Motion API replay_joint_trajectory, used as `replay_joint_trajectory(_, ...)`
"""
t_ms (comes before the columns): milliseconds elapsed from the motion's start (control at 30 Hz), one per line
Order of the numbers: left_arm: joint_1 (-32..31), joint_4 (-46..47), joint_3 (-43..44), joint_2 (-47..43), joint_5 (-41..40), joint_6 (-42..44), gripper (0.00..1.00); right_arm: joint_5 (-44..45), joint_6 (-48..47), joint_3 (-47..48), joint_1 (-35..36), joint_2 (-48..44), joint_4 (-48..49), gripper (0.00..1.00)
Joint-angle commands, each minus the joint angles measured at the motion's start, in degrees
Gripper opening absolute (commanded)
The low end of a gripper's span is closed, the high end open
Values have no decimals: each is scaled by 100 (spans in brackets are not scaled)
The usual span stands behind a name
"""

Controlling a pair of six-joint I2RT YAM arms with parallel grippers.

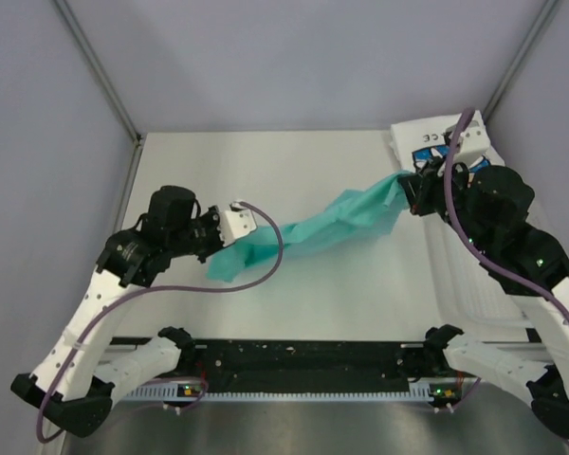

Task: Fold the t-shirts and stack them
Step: Flatten out the tshirt

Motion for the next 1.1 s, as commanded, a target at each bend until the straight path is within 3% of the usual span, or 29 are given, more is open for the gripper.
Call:
replay_joint_trajectory(0,8,-650,-176,263,221,12,0,417,-330,69,-16,109,57,0)
replay_joint_trajectory(133,148,-62,-589,552,-210,126,0,655,-436,-2,-77,417,83,0)
replay_joint_trajectory(300,912,851,-590,1605,-465,223,2,305,-419,-247,-507,1198,425,0)
replay_joint_trajectory(367,1202,1264,-503,2149,-710,136,12,155,-375,-379,-613,1506,653,0)
replay_joint_trajectory(467,1510,1617,-170,3002,-984,-58,37,-21,-340,-459,-675,2033,882,0)
replay_joint_trajectory(567,1809,1505,252,3680,-1011,-304,46,-188,-260,-424,-710,2499,971,0)
replay_joint_trajectory(667,1924,1127,360,3709,-573,-384,47,-276,-216,-415,-719,2790,1032,0)
replay_joint_trajectory(900,1810,143,-492,2786,1413,179,47,-259,-243,-564,-710,2852,1076,0)
replay_joint_trajectory(1067,1669,62,-775,3215,1135,92,51,-233,-251,-582,-719,2808,1076,0)
